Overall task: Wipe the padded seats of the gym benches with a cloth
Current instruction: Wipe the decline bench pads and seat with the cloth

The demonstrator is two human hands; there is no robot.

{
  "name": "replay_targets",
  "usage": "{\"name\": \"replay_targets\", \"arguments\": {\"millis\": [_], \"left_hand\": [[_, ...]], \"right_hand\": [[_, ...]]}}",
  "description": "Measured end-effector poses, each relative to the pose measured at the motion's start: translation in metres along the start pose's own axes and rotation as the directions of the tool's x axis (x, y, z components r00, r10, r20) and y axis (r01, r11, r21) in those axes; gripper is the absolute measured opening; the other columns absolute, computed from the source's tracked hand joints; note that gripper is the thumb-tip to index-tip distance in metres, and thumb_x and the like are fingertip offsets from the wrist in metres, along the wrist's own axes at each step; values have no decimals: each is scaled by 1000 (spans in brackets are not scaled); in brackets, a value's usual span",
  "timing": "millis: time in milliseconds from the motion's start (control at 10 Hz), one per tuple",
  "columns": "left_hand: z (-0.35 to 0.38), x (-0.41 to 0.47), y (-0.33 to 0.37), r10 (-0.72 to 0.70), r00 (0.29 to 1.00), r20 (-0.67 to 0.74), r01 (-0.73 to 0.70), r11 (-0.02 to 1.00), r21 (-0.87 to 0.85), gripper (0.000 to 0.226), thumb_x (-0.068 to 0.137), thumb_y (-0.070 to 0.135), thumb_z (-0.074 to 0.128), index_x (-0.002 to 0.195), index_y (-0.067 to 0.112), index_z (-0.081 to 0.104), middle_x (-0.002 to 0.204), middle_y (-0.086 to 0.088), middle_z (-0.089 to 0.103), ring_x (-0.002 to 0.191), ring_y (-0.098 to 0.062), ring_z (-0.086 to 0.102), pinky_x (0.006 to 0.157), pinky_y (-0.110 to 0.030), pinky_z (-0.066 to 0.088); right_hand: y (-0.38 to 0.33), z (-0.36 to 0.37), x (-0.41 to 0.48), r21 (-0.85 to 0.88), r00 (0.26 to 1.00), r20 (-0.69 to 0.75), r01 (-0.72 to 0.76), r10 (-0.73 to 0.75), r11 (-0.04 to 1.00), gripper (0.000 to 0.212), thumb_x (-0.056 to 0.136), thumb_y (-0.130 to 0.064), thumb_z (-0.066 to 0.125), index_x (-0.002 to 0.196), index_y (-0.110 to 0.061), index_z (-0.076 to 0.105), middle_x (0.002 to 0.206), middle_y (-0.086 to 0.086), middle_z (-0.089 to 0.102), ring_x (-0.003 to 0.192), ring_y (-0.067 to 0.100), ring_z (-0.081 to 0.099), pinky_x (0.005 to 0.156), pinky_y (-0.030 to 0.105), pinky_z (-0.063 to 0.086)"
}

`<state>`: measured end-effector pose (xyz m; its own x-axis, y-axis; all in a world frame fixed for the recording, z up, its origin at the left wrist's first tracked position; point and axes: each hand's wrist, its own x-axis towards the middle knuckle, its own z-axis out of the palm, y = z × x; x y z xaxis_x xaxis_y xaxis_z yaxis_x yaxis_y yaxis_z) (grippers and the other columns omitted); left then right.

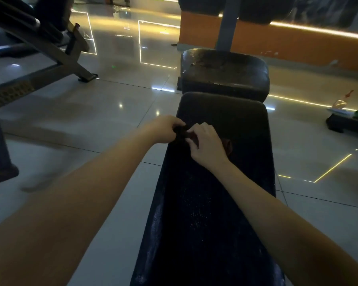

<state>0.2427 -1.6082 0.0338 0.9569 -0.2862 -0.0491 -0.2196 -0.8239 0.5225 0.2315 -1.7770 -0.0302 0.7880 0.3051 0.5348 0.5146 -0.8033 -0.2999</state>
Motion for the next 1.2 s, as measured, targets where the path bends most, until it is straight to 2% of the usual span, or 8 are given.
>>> {"name": "replay_targets", "arguments": {"millis": [200,300,500,600,700,800,1000,1200], "left_hand": [[2,-6,8,-42,998,42,40,998,48,59,90,0,50,144,23,47,148,-6,45,134,-25,44,110,-42,40],[6,-13,10,-53,996,67,49,997,57,62,90,-1,49,146,25,44,155,-4,36,137,-27,40,112,-40,38],[10,-23,10,-62,998,29,63,996,-69,58,92,-3,46,145,22,46,151,-5,41,137,-26,40,106,-31,36],[7,-26,8,-71,997,31,75,984,-164,54,94,-2,41,144,16,47,148,-7,46,137,-24,41,113,-35,32],[8,-28,5,-87,996,24,90,949,-303,50,98,0,38,146,12,43,145,-8,48,137,-23,40,115,-38,30],[4,-28,4,-99,995,21,98,901,-423,39,103,8,38,140,12,48,134,-4,51,124,-16,43,101,-31,34],[-3,-25,-2,-163,985,57,169,848,-503,40,105,15,35,144,10,43,145,-11,47,135,-24,43,100,-38,37],[-5,-29,9,-198,978,67,203,826,-526,36,105,24,40,138,13,51,142,-5,52,132,-22,48,102,-37,40]], "right_hand": [[-34,-12,-57,188,965,203,126,-164,974,17,90,-18,67,105,-12,63,99,4,55,93,19,50,81,31,43],[-57,-13,-106,264,900,313,223,-302,938,21,88,-16,70,107,-12,65,99,5,58,92,20,52,83,33,46],[-56,-13,-108,195,846,329,373,-419,907,25,84,-14,71,108,-13,65,99,7,57,88,23,52,76,36,44],[-29,-12,-47,-16,972,154,182,-177,983,21,85,-17,67,105,-12,64,99,12,59,91,31,54,80,43,46],[-3,-8,7,-128,993,-34,-117,114,985,19,93,-23,59,110,-14,57,107,10,55,101,27,50,86,37,40],[-7,3,22,-145,977,-114,-196,180,970,16,94,-23,57,109,-16,56,108,7,54,99,23,49,86,33,38],[-35,3,-20,18,993,112,29,-31,999,17,92,-19,63,106,-11,62,100,6,56,94,20,48,85,36,43],[-104,1,-108,152,876,396,233,-275,961,27,83,-16,72,108,-17,64,99,1,58,94,20,54,80,31,46]]}}
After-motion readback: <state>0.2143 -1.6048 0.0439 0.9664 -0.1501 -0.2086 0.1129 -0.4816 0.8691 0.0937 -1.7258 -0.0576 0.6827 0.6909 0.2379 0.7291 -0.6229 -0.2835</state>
